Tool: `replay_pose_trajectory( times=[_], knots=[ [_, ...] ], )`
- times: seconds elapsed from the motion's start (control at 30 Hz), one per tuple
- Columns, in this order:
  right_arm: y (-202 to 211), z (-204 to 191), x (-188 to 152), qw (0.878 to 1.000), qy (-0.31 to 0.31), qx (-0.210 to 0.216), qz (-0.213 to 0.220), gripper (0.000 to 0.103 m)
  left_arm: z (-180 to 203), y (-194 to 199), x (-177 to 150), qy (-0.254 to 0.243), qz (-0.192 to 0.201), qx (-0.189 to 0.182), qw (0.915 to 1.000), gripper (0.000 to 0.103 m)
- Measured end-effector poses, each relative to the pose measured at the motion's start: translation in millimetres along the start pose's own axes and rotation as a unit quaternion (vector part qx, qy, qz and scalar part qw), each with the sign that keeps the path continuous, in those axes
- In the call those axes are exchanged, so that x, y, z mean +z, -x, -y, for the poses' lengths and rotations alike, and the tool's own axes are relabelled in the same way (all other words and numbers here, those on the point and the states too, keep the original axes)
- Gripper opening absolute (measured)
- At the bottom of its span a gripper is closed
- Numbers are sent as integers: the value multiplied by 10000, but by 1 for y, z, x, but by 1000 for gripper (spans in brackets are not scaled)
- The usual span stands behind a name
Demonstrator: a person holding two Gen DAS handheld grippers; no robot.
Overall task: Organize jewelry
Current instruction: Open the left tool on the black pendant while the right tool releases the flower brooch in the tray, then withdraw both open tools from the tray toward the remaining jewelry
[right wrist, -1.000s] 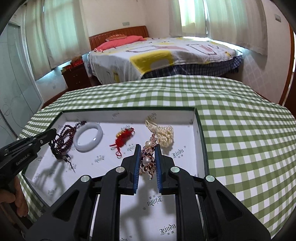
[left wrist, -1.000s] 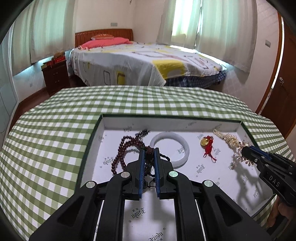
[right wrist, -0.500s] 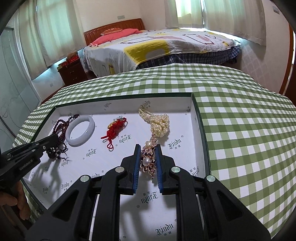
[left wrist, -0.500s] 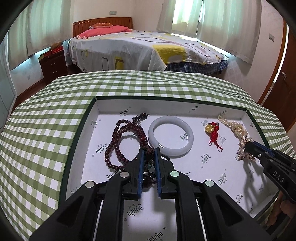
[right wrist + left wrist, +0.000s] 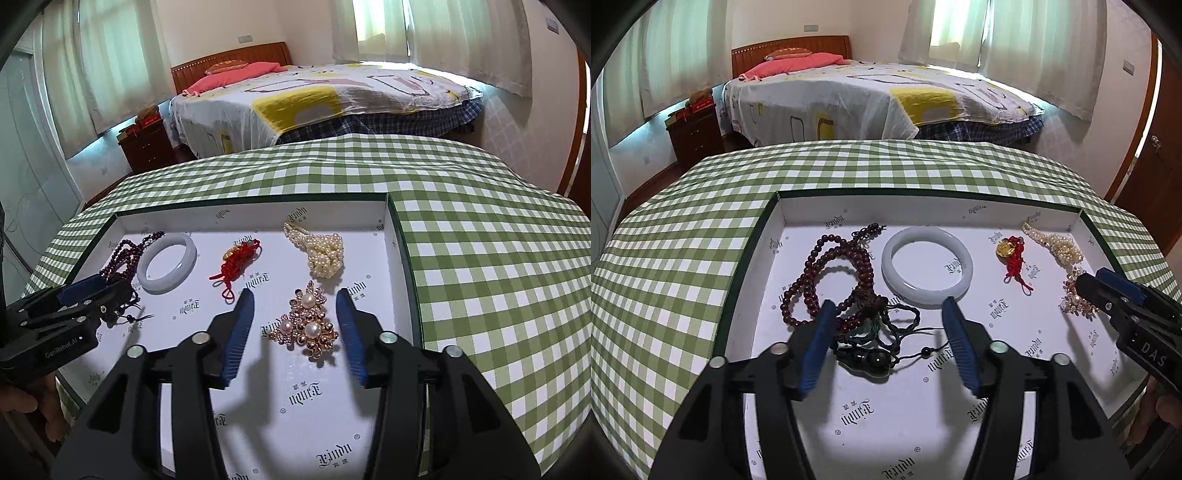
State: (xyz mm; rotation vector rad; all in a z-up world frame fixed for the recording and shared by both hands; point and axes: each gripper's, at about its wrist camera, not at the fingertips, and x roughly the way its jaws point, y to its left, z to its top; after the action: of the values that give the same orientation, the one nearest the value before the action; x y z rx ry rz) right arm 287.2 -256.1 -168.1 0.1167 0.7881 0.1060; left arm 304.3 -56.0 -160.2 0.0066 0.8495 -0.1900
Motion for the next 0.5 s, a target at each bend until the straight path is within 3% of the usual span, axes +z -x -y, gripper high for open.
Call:
replay_pose_trajectory(
  times=[0.1,0.5],
  knots=[
    [3,-2,1,10000,2,45,47,55,2,2,-1,-21,-5,-27,10000,66],
    [37,-15,11,9991,50,215,375,59,-1,42,5,-22,454,-56,9990,70]
  ],
)
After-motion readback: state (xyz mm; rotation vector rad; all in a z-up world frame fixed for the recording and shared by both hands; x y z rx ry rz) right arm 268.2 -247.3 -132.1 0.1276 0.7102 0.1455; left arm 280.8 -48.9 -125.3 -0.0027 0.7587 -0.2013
